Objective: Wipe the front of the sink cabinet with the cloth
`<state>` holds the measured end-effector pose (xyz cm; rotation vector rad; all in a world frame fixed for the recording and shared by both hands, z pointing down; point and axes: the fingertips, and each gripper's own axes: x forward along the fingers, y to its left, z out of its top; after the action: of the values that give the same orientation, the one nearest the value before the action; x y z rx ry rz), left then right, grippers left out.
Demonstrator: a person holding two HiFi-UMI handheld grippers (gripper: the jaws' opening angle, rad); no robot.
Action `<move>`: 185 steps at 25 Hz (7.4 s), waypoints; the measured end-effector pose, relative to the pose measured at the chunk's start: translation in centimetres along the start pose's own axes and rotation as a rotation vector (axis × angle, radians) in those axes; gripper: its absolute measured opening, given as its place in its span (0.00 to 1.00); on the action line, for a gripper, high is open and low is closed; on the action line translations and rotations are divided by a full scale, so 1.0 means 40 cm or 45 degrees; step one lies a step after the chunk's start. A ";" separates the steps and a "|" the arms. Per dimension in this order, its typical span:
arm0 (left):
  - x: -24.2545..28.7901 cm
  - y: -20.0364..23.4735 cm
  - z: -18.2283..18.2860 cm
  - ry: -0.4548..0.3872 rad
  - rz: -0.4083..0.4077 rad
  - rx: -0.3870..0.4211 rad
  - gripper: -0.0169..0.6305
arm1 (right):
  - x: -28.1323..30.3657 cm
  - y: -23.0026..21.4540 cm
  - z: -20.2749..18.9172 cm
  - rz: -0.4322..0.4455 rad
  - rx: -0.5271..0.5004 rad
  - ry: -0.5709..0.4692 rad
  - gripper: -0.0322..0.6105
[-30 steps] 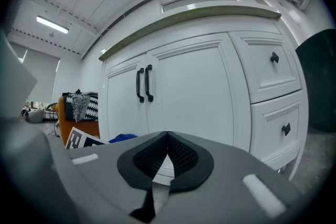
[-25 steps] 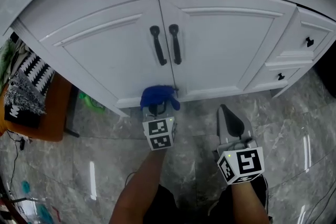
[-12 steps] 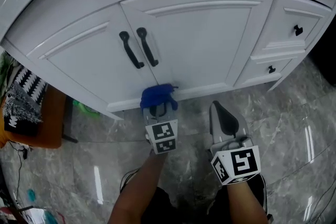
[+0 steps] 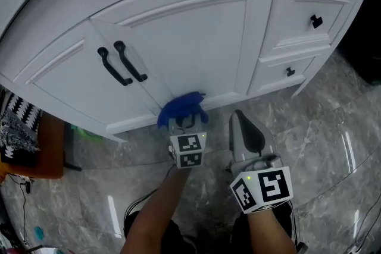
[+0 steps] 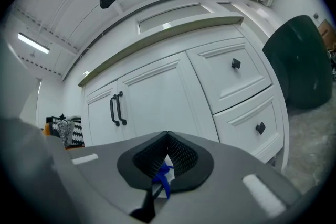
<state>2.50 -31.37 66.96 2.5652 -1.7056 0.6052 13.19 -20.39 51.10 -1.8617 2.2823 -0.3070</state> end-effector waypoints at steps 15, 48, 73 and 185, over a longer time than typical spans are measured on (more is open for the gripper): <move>0.090 -0.239 0.081 -0.015 -0.300 -0.001 0.16 | -0.065 -0.080 0.078 -0.125 0.033 -0.099 0.05; -0.007 -0.221 0.428 -0.401 -0.471 -0.154 0.14 | -0.067 -0.112 0.108 -0.241 -0.023 -0.199 0.05; -0.166 0.117 0.316 -0.357 -0.294 -0.153 0.12 | 0.023 0.042 0.021 -0.079 -0.145 -0.105 0.05; -0.329 0.215 0.637 -0.353 -0.068 -0.089 0.11 | 0.043 0.072 -0.026 -0.020 -0.266 -0.068 0.05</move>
<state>-1.54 -28.60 37.43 2.7399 -1.6853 0.1893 9.86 -21.48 51.33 -1.9576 2.3433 -0.0206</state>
